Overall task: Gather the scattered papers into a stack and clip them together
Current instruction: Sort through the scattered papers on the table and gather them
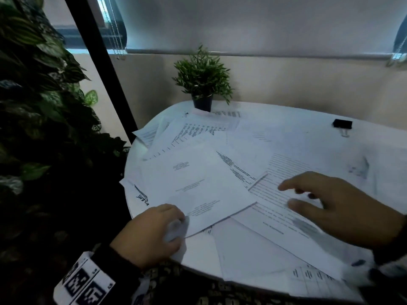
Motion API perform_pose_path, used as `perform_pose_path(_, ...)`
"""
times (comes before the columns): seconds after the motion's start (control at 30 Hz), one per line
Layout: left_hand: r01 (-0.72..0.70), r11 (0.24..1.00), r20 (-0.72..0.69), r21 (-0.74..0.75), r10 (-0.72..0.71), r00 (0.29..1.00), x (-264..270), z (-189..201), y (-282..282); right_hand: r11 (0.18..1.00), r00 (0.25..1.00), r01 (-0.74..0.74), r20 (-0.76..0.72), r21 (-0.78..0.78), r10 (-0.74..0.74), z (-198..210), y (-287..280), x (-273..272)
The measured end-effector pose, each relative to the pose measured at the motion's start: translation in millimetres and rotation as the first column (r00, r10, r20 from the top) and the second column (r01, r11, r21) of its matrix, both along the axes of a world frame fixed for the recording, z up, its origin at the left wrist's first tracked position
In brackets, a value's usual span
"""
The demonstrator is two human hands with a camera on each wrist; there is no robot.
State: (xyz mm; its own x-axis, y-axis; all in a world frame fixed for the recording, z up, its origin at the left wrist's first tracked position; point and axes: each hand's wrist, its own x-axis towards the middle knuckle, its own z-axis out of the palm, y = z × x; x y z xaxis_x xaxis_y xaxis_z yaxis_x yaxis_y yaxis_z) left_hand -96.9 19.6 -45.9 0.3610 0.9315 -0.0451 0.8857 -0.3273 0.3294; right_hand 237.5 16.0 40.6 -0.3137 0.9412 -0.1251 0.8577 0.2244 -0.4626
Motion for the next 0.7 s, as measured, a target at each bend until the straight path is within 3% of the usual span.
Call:
perform_pose_path(0.1, -0.01, 0.998, 0.049, 0.061, 0.007, 0.999, 3, -2, -4, 1.0, 1.0, -0.028, -0.011, 0.004, 0.028, -15, 44, -42)
perform_pose_path(0.27, -0.023, 0.995, 0.118, 0.101, 0.011, 0.993, 9, -6, -11, 0.974, 0.982, 0.126, 0.165, -0.188, -0.095, -34, 84, -90)
perform_pose_path(0.37, -0.005, 0.997, 0.179, 0.075, -0.008, 0.984, 6, -11, -15, 0.942, 0.971, 0.195, 0.19, -0.274, -0.145, -48, 92, -104)
perform_pose_path(0.47, -0.026, 0.995, 0.302, 0.092, -0.003, 0.953, -3, -17, -22, 0.929, 0.97, 0.244, 0.067, -0.279, -0.235, -53, 91, -107)
perform_pose_path(0.53, -0.161, 0.982, 0.437, 0.104, 0.1, 0.894, -12, -16, -28, 0.943, 0.958, 0.23, -0.116, -0.239, -0.263, -46, 90, -104)
perform_pose_path(0.57, -0.265, 0.961, 0.535, 0.085, 0.18, 0.825, -16, -16, -32, 0.958, 0.943, 0.222, -0.21, -0.181, -0.259, -38, 87, -102)
perform_pose_path(0.6, -0.384, 0.923, 0.656, 0.032, 0.271, 0.705, -20, -15, -34, 0.972, 0.923, 0.217, -0.306, -0.095, -0.236, -31, 86, -101)
perform_pose_path(0.63, -0.481, 0.873, 0.767, -0.084, 0.365, 0.529, -24, -14, -34, 0.977, 0.894, 0.211, -0.399, -0.02, -0.201, -22, 84, -102)
perform_pose_path(0.7, -0.499, 0.79, 0.872, -0.356, 0.473, 0.126, -33, -15, -30, 0.985, 0.817, 0.171, -0.563, 0.025, -0.127, -8, 79, -110)
